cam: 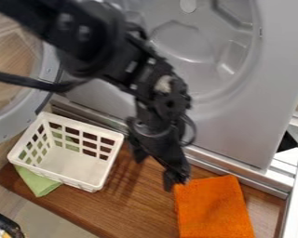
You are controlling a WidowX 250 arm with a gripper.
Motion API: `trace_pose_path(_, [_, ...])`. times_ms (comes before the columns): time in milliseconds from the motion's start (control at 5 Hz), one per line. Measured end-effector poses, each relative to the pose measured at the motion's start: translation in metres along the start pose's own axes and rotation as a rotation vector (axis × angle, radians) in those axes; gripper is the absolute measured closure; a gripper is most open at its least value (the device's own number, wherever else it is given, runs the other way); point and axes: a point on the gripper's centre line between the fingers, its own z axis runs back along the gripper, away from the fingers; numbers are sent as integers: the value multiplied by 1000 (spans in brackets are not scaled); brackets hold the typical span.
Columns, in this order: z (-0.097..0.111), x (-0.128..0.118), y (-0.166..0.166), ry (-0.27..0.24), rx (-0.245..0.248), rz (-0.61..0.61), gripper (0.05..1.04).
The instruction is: Deplacer le panier á droite de l´éponge
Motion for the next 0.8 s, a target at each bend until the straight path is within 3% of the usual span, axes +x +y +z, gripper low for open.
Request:
trace_pose_path(400, [-10, -24, 36, 76, 22, 156, 83])
trace_pose_path(800, [-29, -30, 57, 144, 53, 236, 83])
